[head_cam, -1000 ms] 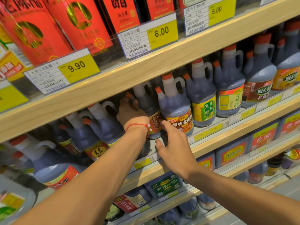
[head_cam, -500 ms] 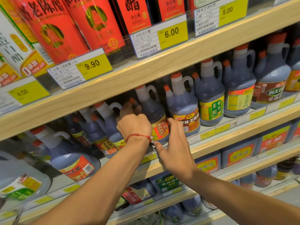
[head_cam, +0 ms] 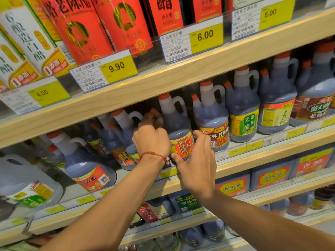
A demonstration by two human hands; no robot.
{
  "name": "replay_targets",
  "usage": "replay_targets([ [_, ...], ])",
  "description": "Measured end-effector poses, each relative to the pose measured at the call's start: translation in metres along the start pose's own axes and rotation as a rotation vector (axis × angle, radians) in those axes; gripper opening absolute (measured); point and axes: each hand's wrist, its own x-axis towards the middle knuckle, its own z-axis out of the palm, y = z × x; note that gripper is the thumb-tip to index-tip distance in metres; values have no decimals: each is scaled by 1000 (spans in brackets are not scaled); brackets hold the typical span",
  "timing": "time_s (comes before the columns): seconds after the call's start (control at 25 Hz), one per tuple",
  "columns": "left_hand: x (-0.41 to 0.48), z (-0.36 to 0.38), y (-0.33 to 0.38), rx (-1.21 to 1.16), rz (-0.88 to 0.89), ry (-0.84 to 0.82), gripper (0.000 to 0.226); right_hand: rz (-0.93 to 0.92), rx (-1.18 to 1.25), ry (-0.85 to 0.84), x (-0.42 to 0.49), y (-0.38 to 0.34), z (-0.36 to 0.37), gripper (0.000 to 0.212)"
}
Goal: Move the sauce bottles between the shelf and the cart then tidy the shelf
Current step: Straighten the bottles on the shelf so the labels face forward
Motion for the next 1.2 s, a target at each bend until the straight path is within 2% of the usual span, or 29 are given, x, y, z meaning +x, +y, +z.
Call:
replay_targets([
  [0.04, 4, 2, -4, -6, 48, 23, 12, 9, 2, 10, 0, 0, 0, 83],
  [0.08, 7, 4, -6, -11, 91, 52, 11, 13, 8, 18, 0, 0, 0, 84],
  [0.16, 10, 6, -8, -41, 133, 85, 25, 14, 24, 32, 1, 1, -1, 83],
  [0.56, 12, 13, -20, -122, 234, 139, 27, 37, 148, 23, 4, 14, -5, 79],
  [0.76, 18, 23, -24, -316, 254, 79, 31, 35, 134, 50, 6, 14, -3, 76],
  [0.92, 20, 26, -21, -234, 251, 140, 35, 18, 123, 60, 6, 15, 0, 75],
  [1.2, 26, 31, -22, -250, 292, 117, 30, 11, 123, 60, 5, 13, 0, 72],
])
